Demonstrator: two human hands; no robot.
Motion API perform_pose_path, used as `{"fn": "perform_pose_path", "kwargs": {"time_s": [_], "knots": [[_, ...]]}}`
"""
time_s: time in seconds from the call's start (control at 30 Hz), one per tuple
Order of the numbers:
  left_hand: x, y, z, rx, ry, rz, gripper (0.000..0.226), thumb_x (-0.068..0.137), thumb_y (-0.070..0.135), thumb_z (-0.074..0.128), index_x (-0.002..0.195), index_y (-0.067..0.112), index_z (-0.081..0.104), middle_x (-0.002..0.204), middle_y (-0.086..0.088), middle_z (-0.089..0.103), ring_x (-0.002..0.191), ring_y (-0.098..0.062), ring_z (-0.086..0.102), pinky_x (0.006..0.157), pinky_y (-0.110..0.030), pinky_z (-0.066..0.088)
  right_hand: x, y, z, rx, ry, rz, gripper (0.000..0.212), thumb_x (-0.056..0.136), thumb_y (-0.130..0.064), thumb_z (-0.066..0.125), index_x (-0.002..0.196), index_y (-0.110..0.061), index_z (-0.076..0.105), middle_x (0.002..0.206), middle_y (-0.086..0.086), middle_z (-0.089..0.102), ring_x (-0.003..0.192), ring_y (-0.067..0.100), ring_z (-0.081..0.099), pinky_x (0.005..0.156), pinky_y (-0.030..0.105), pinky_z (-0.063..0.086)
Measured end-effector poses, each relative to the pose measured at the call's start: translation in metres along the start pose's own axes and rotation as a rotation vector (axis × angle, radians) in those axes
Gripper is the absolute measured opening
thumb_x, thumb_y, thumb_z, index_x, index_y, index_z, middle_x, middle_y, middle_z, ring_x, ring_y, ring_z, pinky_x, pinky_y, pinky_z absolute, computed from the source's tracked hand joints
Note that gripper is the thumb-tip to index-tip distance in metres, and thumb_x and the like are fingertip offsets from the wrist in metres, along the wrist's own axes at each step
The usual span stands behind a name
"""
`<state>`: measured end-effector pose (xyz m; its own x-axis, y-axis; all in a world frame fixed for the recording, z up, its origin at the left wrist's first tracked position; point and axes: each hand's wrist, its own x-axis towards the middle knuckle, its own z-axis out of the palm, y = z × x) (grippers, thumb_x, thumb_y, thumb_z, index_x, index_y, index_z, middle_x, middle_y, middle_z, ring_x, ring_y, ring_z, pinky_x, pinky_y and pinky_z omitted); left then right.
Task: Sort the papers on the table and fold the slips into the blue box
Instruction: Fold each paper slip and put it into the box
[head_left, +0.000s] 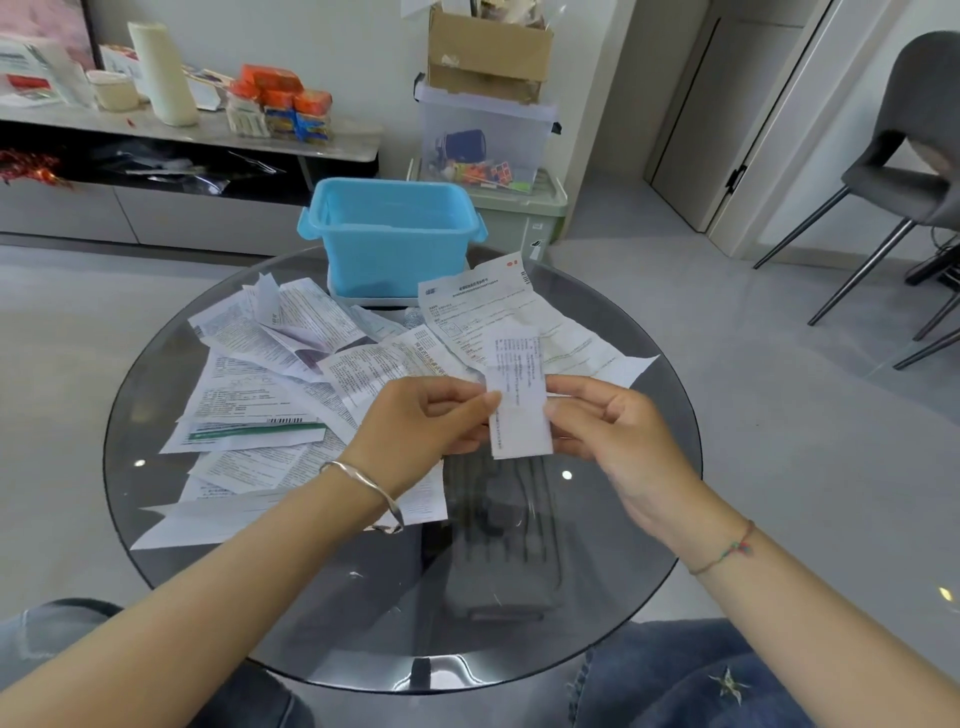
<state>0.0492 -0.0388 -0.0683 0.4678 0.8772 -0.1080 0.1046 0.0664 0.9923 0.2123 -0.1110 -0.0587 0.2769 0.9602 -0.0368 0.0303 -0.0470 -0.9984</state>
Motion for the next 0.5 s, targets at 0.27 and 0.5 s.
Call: {"fn": "perform_pose_path", "kwargs": {"time_s": [0.27,0.5], "knots": [[-0.003,0.010,-0.010,-0.048,-0.040,-0.018,0.001,0.083,0.008,0.068,0.082,0.008,0.069,0.074,-0.010,0.074,0.062,-0.012,0.069,0.058,-0.017,0.055,0.002,0.000,0.010,-0.086,-0.034,-0.051,0.013,0.091,-0.007,0.059,0.102,-0.005,0.066,0.086,0.013,0.074,0.066,0.014,0.068,0.055,0.021,0.053],[-0.007,0.018,-0.017,-0.266,-0.105,-0.154,0.011,0.086,0.006,0.064,0.088,0.013,0.071,0.080,-0.005,0.074,0.066,-0.012,0.070,0.059,-0.017,0.055,0.000,-0.007,0.010,0.127,-0.122,0.004,0.028,0.091,0.000,0.053,0.087,-0.017,0.076,0.082,0.007,0.071,0.061,0.014,0.063,0.054,0.021,0.053]]}}
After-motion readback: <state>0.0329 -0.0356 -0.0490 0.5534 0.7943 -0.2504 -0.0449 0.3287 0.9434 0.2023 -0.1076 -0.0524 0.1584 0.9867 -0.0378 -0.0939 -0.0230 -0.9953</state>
